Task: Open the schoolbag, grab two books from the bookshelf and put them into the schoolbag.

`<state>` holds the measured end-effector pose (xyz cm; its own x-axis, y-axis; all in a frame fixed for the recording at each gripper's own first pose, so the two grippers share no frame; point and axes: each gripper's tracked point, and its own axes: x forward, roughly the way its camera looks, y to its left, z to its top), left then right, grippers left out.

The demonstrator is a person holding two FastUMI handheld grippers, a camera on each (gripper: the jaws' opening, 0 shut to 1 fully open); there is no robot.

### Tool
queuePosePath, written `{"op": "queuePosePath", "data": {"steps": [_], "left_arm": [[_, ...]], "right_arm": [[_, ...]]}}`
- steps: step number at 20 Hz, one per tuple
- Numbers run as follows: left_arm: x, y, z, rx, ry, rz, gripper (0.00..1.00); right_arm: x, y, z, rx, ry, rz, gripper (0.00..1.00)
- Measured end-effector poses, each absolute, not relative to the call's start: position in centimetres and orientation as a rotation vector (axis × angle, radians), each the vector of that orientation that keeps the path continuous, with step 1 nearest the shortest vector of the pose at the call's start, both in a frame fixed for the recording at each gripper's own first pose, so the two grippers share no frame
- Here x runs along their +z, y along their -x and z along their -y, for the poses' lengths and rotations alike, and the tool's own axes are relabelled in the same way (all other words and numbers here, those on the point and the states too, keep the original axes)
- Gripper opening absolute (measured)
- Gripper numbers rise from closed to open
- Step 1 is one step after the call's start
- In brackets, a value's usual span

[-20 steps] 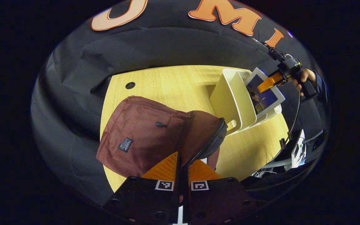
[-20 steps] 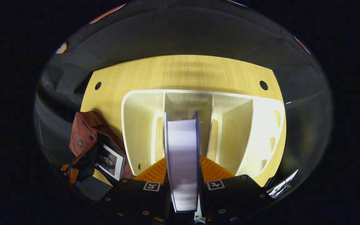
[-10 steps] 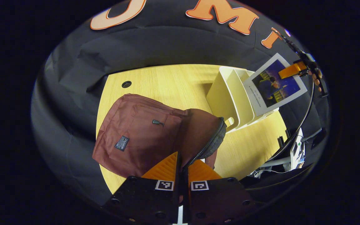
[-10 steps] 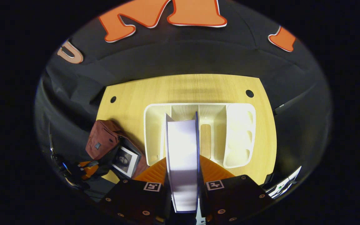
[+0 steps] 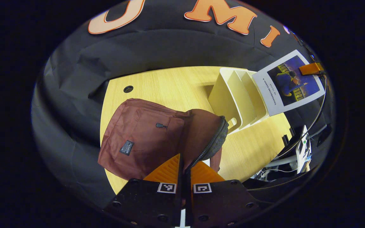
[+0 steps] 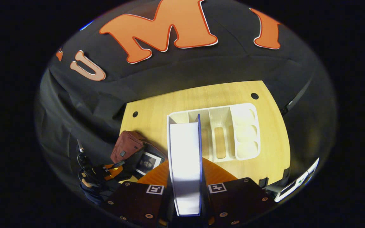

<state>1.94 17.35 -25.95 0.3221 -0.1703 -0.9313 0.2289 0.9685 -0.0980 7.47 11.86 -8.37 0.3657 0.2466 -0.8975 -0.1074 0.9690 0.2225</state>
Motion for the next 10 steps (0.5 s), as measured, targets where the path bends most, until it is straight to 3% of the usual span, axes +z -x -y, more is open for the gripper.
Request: {"op": "queuePosePath", "data": {"steps": [10], "left_arm": [[-24.5, -1.3, -17.2, -0.288, -0.119, -1.22, 0.06]], "right_arm": [[-13.4, 1.0, -19.9, 0.372, -0.38, -1.207, 0.34]]}}
